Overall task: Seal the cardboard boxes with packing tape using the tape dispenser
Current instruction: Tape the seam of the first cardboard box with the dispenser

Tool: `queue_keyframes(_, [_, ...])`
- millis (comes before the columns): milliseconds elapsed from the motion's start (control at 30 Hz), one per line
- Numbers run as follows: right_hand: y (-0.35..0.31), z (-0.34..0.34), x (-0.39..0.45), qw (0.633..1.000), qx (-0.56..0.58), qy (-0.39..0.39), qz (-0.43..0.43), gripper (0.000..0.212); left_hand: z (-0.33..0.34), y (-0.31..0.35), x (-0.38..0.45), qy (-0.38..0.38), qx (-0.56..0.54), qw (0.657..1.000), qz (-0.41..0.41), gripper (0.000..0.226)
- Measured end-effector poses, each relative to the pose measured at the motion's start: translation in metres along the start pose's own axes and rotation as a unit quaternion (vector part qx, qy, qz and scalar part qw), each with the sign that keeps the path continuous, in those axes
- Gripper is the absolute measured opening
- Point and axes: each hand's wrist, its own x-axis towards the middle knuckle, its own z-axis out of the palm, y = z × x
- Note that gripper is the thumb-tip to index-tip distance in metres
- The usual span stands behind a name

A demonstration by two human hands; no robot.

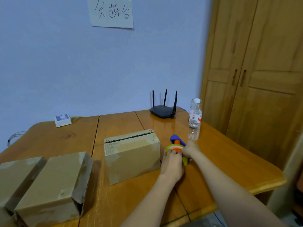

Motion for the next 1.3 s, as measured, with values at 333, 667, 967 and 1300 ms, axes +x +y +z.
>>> queue_keyframes(333, [0.010,-0.040,-0.029,0.989,0.116,0.093,-0.021,0.012,-0.056,0.024,-0.028,0.154,-0.234,0.960,0.000,0.042])
queue_keyframes(667, [-0.016,-0.061,-0.102,0.898,0.413,0.006,-0.151,0.020,-0.107,0.022,-0.042,0.059,-0.473,0.876,-0.069,0.085])
queue_keyframes(967, [-0.056,-0.045,-0.121,0.839,0.515,-0.060,-0.166,0.018,-0.142,0.004,-0.058,0.140,-0.519,0.840,-0.068,0.038])
queue_keyframes(1300, [-0.076,-0.034,-0.129,0.838,0.514,-0.091,-0.161,0.021,-0.156,-0.021,-0.075,0.090,-0.591,0.797,-0.083,0.042])
